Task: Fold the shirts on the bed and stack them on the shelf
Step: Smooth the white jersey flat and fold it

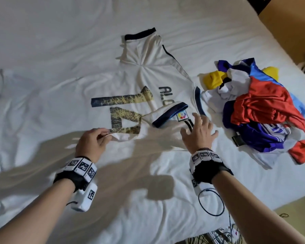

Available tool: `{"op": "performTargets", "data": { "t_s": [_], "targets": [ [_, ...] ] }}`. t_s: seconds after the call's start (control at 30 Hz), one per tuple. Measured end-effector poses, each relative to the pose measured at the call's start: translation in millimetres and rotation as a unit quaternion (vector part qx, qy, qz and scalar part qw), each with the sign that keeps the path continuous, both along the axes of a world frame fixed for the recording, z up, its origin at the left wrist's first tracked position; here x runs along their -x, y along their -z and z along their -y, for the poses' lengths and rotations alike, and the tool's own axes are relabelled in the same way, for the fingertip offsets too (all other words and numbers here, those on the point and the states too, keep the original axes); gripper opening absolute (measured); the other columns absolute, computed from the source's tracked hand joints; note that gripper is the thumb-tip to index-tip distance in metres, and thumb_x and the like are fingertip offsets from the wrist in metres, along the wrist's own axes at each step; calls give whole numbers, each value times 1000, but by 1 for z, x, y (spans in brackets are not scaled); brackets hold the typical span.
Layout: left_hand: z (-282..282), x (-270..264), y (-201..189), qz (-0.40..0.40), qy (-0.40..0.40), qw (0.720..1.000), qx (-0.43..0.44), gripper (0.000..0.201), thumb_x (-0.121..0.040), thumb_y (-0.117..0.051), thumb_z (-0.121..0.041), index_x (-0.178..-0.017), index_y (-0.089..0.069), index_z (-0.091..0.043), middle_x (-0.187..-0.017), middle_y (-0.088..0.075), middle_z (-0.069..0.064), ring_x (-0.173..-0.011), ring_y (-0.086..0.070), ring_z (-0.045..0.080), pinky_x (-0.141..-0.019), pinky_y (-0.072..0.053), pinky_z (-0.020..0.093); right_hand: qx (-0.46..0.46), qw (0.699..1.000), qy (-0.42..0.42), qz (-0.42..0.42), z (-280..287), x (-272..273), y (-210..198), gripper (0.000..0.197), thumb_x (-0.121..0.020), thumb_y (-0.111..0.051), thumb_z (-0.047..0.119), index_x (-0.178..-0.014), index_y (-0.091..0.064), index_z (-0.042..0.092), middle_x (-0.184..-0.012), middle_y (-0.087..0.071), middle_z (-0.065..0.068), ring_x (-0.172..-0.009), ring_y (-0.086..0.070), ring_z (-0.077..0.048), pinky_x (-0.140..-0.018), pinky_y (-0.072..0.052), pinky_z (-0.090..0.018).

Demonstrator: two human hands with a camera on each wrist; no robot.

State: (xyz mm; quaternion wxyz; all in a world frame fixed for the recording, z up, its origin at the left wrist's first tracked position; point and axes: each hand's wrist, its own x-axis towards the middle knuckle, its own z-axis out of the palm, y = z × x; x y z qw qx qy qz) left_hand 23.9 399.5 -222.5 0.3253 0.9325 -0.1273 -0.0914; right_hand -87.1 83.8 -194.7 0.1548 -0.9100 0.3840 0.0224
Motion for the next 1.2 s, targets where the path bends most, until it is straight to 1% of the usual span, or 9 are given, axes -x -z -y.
{"op": "performTargets", "data": {
  "t_s": [0.17, 0.33, 0.4, 0.5, 0.6, 0.8, 0.93, 1.1, 1.2],
  "targets": [
    [-61, 6, -7, 30, 38, 987, -154, 38, -65, -69, -27, -102, -70, -18, -99, -67, 3, -94, -61, 32, -77, -50, 43, -38, 950, -290, 115, -114, -18, 11, 48, -72, -54, 30, -118, -59, 17, -129, -55, -7, -124, -47, -31, -103, -33, -62],
    [-130, 30, -11, 13, 111, 951, -289, 66, -51, -81, -27, -114, -63, -18, -115, -62, 5, -100, -61, 33, -78, -47, 48, -125, 898, -422, 16, -198, -54, 20, 61, -73, -69, 15, -132, -53, 13, -137, -51, -7, -132, -41, -28, -117, -16, -55],
    [-155, 34, -13, -15, 94, 943, -318, 69, -48, -83, -14, -113, -63, -18, -112, -63, 5, -96, -62, 34, -77, -50, 47, -113, 887, -447, -10, -211, -65, 21, 58, -73, -69, 16, -129, -56, 14, -132, -55, -6, -126, -45, -31, -112, -24, -54],
    [-182, 26, -23, -52, -5, 947, -317, 46, -60, -74, -5, -104, -67, -17, -102, -67, 7, -92, -62, 35, -77, -52, 46, -110, 899, -423, -14, -216, -77, 24, 40, -80, -62, 14, -120, -64, 17, -125, -60, -3, -120, -49, -29, -100, -32, -46],
    [-201, 8, -35, -57, -141, 961, -231, 14, -77, -68, -17, -91, -72, -18, -91, -71, 14, -88, -64, 38, -75, -52, 41, -100, 910, -402, -9, -213, -89, 26, 23, -94, -53, 18, -111, -68, 20, -117, -65, 1, -115, -52, -24, -95, -37, -42],
    [-224, -42, -30, -66, -319, 944, -52, 21, -78, -65, -27, -94, -77, -19, -91, -73, 10, -93, -64, 34, -82, -50, 33, -110, 934, -339, -34, -211, -106, 26, 24, -100, -43, 31, -110, -62, 20, -104, -66, -10, -96, -61, -32, -86, -39, -42],
    [-235, -50, -18, -75, -352, 933, -12, 30, -76, -62, -27, -57, -51, -6, -50, -43, 4, -58, -43, 30, -57, -38, 30, -115, 935, -334, -43, -212, -110, 29, 26, -100, -43, 35, -110, -63, 21, -103, -66, -10, -95, -61, -32, -82, -40, -41],
    [-244, -56, -5, -25, -315, 948, 21, 42, -79, -55, -41, -67, -51, -1, -61, -47, 24, -62, -36, 28, -61, -37, 36, -113, 929, -347, -53, -204, -122, 31, 26, -101, -41, 34, -103, -60, 17, -91, -67, -15, -84, -63, -36, -67, -42, -38],
    [-246, -60, -2, -6, -335, 941, 43, 26, -88, -65, -31, -82, -68, -6, -72, -64, 17, -71, -56, 32, -69, -40, 31, -120, 934, -335, -36, -203, -128, 31, 23, -100, -44, 31, -105, -58, 14, -98, -67, -15, -88, -62, -35, -66, -38, -35]
  ]
}}
